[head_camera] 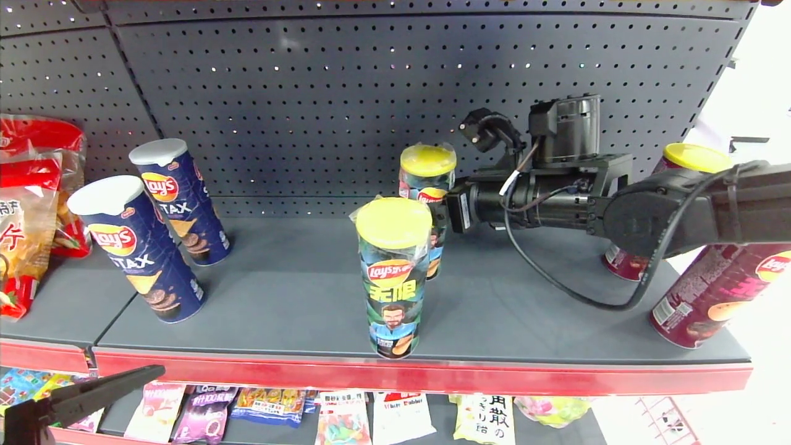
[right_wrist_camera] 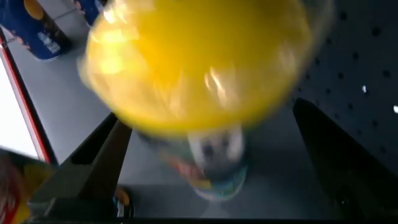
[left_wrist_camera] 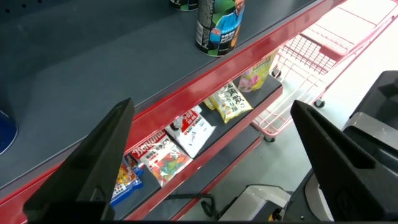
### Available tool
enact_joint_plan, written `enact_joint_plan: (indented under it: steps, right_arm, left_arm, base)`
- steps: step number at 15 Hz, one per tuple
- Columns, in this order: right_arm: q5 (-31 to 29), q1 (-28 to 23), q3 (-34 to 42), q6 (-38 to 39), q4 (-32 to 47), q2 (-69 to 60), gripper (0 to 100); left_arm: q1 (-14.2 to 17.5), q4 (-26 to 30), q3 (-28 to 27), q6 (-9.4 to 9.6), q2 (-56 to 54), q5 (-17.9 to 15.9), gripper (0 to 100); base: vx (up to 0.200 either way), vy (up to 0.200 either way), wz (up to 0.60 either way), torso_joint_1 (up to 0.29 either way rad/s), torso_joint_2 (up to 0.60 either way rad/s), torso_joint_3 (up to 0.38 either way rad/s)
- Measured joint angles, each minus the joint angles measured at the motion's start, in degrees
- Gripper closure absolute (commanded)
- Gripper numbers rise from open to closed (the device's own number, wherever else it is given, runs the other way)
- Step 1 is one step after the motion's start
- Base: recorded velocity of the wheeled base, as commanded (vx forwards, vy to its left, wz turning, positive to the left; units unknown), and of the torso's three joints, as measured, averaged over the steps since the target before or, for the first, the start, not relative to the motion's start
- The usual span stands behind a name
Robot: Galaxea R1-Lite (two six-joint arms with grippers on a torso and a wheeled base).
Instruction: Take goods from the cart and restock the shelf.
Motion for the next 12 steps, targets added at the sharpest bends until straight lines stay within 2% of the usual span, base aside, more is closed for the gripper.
enact_joint_plan:
  steps: [12]
  right_arm:
    - [-3.43,-0.63,24.98,3.45,-0.13,-22.52,0]
  left_arm:
    - [-0.02,-0.11,-2.26,0.09,4.19,1.45,0]
  base:
    - [0.000,0.000,0.00,0.000,0.00,0.000]
